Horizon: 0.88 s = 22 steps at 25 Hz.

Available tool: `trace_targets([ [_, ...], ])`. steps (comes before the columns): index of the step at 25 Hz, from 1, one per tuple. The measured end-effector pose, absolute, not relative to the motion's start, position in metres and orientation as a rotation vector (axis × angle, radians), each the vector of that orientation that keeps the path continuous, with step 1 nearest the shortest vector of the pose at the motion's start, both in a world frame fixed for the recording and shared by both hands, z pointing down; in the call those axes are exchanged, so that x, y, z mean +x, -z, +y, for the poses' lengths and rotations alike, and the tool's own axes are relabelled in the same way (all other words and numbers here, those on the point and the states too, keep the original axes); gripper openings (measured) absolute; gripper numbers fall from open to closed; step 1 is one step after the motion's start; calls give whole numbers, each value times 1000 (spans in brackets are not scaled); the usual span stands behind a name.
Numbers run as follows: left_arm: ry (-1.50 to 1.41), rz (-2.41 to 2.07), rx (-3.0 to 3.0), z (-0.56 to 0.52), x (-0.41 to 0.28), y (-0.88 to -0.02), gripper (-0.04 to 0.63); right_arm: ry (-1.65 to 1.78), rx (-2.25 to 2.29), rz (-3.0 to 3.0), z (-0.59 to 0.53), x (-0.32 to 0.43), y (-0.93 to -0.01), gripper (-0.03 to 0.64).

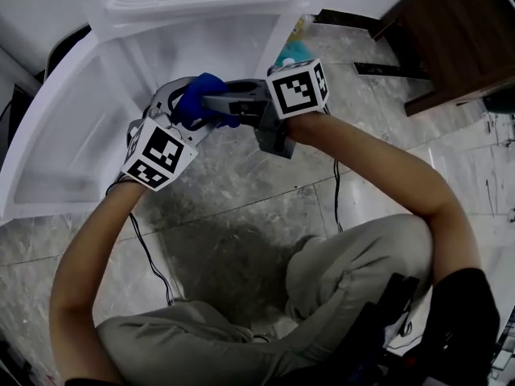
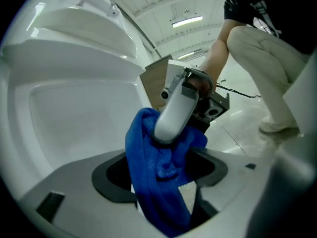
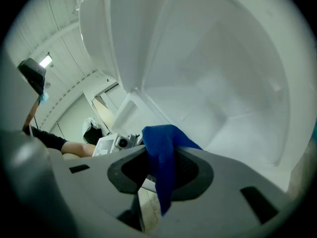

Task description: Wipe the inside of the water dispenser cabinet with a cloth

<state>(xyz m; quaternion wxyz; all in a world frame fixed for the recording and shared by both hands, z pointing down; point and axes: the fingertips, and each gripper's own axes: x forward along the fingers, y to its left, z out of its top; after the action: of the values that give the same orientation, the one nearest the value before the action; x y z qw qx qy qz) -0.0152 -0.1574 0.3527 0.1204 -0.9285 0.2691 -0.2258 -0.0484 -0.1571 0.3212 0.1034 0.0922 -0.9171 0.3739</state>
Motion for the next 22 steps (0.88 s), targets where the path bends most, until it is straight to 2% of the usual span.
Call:
trace_targets([
  [1, 670, 797, -2703, -159, -16, -351, 318, -1126, 252, -2711, -155, -50, -320, 95],
  [3, 677, 803, -2693, -161, -15, -349, 229, -1136, 226, -2716, -152, -51, -319, 95],
  [5, 688, 801, -2696, -161, -14, -350, 188, -1096, 242, -2715, -153, -48, -322, 95],
  [11, 730, 799, -2734, -157, -10, -353, 155, -1118, 219, -2708, -150, -41, -327, 95],
  [15, 733, 806, -2748, -158, -12, -355, 136, -1042, 226, -2715, -150, -41, -327, 120],
  [17, 719, 824, -2758, -160, -15, -353, 105, -1040, 243, -2733, -153, -39, -323, 151],
  [19, 707, 848, -2763, -161, -21, -351, 84, -1063, 262, -2744, -159, -34, -321, 228],
  [22, 680, 889, -2791, -166, -26, -350, 80, -1106, 288, -2770, -167, -20, -316, 233],
])
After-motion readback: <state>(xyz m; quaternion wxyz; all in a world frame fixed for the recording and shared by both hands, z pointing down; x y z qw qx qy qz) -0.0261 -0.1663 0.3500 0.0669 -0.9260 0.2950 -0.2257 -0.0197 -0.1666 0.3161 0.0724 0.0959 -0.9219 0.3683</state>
